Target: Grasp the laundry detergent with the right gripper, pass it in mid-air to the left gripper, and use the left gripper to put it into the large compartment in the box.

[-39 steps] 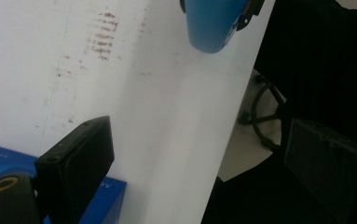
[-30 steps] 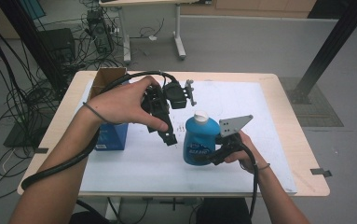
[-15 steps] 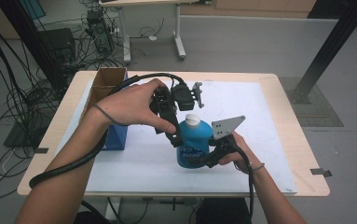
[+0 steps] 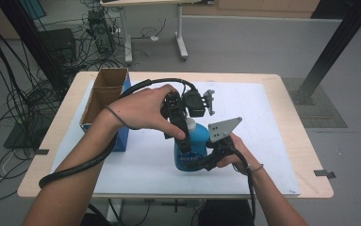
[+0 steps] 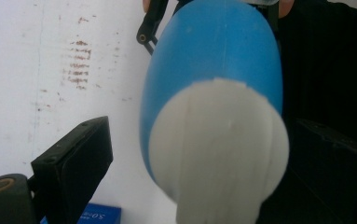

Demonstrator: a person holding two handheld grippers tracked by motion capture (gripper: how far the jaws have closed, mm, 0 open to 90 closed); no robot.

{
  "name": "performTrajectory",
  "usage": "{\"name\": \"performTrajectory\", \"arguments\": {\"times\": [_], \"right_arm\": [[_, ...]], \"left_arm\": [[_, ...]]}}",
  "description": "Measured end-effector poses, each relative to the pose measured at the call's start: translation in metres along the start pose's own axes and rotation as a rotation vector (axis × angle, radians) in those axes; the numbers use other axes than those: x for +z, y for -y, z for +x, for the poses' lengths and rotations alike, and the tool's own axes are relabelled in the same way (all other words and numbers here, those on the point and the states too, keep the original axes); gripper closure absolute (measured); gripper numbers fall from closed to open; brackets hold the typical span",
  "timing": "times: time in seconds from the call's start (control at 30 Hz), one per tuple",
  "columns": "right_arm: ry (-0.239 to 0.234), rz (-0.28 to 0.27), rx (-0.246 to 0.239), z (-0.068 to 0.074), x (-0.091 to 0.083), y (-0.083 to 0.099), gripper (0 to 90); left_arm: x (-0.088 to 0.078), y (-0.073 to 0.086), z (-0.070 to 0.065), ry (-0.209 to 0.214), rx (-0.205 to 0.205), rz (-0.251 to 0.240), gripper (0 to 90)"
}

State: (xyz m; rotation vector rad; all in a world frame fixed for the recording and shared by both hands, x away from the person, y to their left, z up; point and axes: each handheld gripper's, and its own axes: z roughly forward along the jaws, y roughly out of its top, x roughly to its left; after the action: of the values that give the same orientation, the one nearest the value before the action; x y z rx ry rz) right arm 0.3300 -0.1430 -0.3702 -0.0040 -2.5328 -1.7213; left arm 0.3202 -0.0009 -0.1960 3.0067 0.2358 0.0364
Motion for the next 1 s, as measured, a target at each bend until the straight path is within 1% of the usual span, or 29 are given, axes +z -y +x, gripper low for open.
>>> {"name": "performTrajectory", "arguments": {"times": [0.33,0.8,0.87,0.97,1.0], "right_arm": [[-0.006,0.004,-0.003,0.0002,0.0030,-0.0009,40.1],[-0.001,0.003,-0.005,-0.0001,0.0024,-0.0017,40.1],[-0.003,0.004,-0.006,-0.0003,0.0024,-0.0016,40.2],[-0.002,0.006,-0.004,-0.0004,0.0023,-0.0012,40.2],[-0.003,0.005,-0.003,-0.0005,0.0022,-0.0012,40.1]], "left_arm": [[0.0049,-0.0046,-0.0008,0.002,0.012,0.017,7.7],[0.0041,-0.0045,-0.0009,0.002,0.008,0.008,7.8],[0.0037,-0.0043,-0.0004,0.003,0.010,0.015,7.8],[0.0048,-0.0034,-0.0003,0.002,0.004,0.008,7.9],[0.0044,-0.0034,-0.0003,0.002,0.006,0.014,7.9]]}}
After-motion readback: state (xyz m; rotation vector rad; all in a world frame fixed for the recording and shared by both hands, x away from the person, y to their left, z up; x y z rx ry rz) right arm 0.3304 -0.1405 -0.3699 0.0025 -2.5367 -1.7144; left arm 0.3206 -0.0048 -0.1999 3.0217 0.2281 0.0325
